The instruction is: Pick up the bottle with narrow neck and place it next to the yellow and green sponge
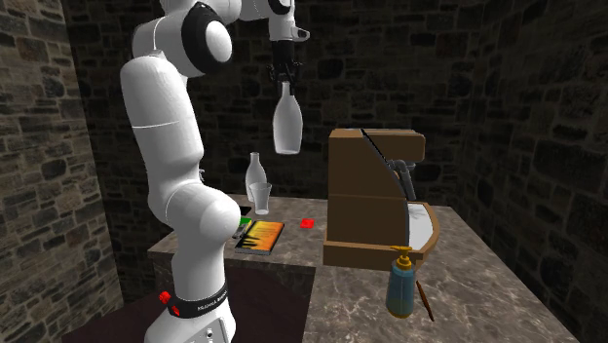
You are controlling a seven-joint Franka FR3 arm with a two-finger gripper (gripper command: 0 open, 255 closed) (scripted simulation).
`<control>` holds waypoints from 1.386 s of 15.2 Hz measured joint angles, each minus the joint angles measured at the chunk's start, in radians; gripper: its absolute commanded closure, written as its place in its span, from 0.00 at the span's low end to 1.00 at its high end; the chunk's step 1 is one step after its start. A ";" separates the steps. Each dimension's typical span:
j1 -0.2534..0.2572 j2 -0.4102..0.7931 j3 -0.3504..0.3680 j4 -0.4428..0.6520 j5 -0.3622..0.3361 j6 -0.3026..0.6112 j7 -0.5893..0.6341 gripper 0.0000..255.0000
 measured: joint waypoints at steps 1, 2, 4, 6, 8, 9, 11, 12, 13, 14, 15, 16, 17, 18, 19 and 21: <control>0.007 0.039 0.015 0.048 -0.009 -0.010 0.021 1.00; 0.017 0.076 0.034 0.090 -0.019 -0.015 0.048 1.00; 0.043 0.167 0.069 0.203 -0.048 -0.041 0.102 1.00; 0.072 0.247 0.097 0.296 -0.080 -0.059 0.146 1.00; 0.107 0.318 0.119 0.373 -0.112 -0.071 0.189 1.00; 0.108 0.319 0.120 0.362 -0.112 -0.060 0.193 1.00; 0.104 0.302 0.119 0.315 -0.104 -0.028 0.193 1.00; 0.100 0.288 0.117 0.278 -0.099 -0.005 0.191 1.00; 0.098 0.278 0.116 0.251 -0.095 0.013 0.192 1.00; 0.094 0.268 0.114 0.222 -0.090 0.033 0.188 1.00; 0.091 0.258 0.112 0.193 -0.086 0.052 0.185 1.00; 0.089 0.247 0.111 0.167 -0.082 0.069 0.184 1.00; 0.088 0.243 0.110 0.149 -0.080 0.084 0.183 1.00; 0.085 0.233 0.109 0.122 -0.076 0.101 0.180 1.00; 0.082 0.219 0.107 0.087 -0.071 0.122 0.177 1.00; 0.079 0.204 0.105 0.040 -0.065 0.155 0.175 1.00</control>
